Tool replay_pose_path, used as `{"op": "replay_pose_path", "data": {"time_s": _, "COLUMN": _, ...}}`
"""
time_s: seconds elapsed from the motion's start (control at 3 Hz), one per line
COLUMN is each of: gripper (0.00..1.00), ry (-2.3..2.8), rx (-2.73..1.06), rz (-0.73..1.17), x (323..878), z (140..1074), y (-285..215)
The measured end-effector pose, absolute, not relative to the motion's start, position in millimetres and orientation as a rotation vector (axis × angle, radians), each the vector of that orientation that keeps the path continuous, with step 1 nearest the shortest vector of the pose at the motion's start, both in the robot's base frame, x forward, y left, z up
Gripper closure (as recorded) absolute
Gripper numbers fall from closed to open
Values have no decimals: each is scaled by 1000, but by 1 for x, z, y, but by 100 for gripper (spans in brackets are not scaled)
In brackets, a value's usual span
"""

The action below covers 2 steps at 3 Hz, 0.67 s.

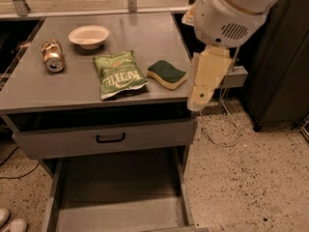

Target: Place green jalapeno chip bag into middle drawer

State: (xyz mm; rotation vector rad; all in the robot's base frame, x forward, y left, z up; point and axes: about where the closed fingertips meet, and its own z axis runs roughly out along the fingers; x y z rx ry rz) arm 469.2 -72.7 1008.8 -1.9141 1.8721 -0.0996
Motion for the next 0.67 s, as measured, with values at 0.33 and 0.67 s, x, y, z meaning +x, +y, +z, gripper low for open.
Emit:
{"op": "replay_pose_path", "data": {"time_s": 0.33, "gripper": 0, "ry": 1835, "rx": -1944, "rz": -99, "x": 512, "z": 1004, "y": -47}}
{"op": "replay_pose_path", "data": {"time_s": 0.67, "gripper": 0, "ry": 1831, "rx": -1996, "rz": -90, "x": 561, "z": 988, "y": -21}}
